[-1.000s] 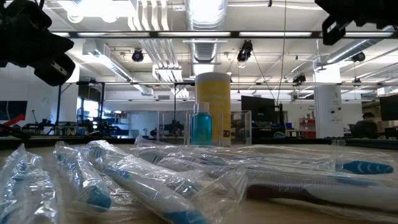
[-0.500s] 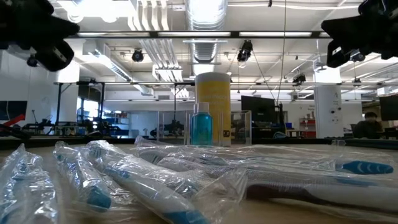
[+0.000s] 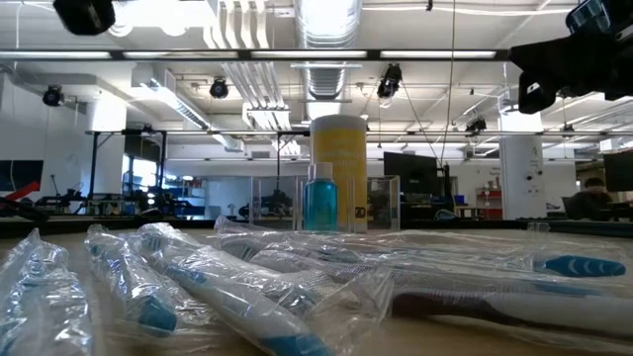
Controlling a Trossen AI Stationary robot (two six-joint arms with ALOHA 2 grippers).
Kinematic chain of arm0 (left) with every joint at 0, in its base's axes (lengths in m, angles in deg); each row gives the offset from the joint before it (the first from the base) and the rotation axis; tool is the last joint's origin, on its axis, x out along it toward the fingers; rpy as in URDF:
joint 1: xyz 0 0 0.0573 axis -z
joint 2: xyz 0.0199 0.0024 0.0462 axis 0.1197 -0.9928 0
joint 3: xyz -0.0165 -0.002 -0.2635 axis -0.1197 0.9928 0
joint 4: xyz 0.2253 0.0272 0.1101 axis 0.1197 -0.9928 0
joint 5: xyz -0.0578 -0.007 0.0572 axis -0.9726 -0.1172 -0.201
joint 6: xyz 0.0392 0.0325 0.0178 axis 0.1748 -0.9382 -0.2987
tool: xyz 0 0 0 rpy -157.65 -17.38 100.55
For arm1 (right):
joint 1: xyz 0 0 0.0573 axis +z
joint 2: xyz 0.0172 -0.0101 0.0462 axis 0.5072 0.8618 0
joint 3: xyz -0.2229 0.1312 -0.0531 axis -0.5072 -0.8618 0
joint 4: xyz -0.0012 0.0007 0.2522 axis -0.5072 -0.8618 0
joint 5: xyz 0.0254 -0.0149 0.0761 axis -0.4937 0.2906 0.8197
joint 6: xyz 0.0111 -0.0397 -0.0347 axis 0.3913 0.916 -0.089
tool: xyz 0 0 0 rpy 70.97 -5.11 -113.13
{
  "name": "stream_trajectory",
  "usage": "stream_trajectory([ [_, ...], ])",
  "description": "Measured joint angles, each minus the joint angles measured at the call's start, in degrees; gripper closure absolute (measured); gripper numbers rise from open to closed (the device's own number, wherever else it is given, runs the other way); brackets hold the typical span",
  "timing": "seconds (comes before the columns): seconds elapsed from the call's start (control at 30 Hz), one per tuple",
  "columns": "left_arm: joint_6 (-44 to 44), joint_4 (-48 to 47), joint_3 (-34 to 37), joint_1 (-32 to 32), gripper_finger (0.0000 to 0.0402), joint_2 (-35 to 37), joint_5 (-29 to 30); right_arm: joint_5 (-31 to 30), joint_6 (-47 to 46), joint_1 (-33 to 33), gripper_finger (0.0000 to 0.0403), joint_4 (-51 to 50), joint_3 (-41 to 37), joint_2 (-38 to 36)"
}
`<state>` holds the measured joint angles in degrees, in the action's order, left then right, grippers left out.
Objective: Pick & Place toothbrushing station
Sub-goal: Put the mouthwash into the transparent organizer
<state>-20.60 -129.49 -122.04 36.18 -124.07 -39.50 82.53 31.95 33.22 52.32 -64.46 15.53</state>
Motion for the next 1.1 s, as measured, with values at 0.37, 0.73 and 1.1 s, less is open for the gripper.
stream_trajectory([
  [0.37, 36.8, -47.8, -29.2, 6.9, 0.0389, -33.8, -11.8, 0.0, 1.6, 0.0, 0.0394, 0.1, 0.0, 0.0],
  [0.73, 49.7, -48.9, -34.4, 20.4, 0.0347, -43.0, -8.4, -0.1, 1.6, 0.0, 0.0394, 0.2, 0.0, -0.1],
  [1.1, 61.8, -43.8, -33.4, 21.7, 0.0269, -46.9, -14.6, -0.1, 0.1, 0.0, 0.0394, 0.5, 0.0, -0.1],
])
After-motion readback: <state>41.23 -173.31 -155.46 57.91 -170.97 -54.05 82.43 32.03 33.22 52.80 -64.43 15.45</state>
